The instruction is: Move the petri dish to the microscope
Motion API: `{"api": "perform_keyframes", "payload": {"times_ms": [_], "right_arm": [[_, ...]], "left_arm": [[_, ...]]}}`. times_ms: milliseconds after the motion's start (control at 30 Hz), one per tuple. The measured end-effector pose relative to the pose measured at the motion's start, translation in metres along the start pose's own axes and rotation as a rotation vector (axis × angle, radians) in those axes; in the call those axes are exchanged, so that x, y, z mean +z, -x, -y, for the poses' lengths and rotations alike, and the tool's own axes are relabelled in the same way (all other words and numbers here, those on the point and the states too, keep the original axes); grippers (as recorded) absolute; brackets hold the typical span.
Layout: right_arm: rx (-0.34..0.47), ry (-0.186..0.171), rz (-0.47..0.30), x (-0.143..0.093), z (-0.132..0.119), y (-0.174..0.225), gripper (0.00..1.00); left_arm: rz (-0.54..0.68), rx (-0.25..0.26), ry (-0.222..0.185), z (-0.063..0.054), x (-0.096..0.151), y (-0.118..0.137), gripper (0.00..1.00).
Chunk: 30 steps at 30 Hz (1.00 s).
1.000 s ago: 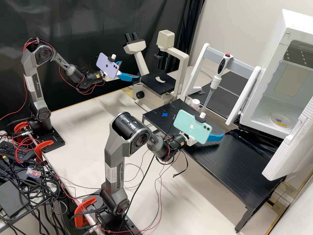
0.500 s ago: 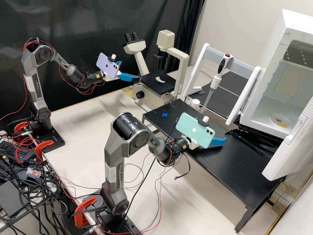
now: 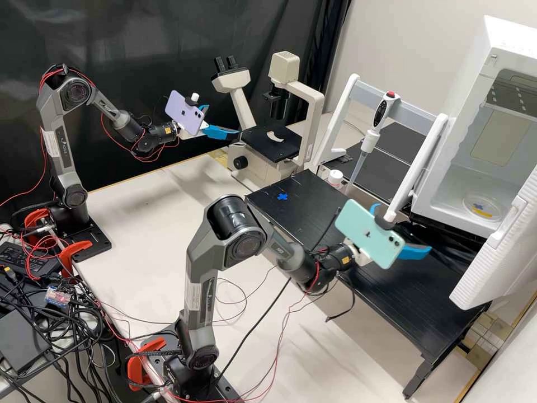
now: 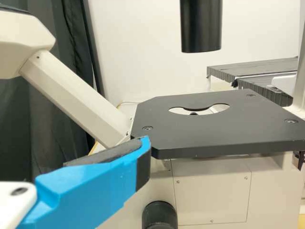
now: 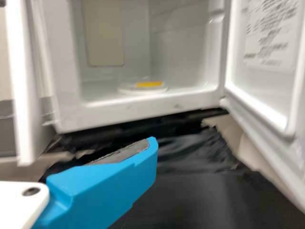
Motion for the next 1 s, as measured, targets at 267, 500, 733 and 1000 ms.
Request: {"api": "perform_keyframes", "payload": {"times_ms": [267, 500, 733, 1000], "right_arm": [[0.084, -0.032, 0.063, 0.003, -0.028, -0.038, 1.0], [0.129, -0.052, 0.096, 0.005, -0.046, -0.065, 1.0], [0.123, -0.061, 0.111, -0.001, -0.055, -0.093, 1.0], [0.062, -0.065, 0.107, -0.016, -0.044, -0.124, 1.0]], "left_arm": [[0.0, 0.0, 0.0, 0.0, 0.0, 0.0, 1.0], [0.0, 0.0, 0.0, 0.0, 0.0, 0.0, 1.0], [0.0, 0.0, 0.0, 0.0, 0.0, 0.0, 1.0], [0.0, 0.0, 0.0, 0.0, 0.0, 0.0, 1.0]]}}
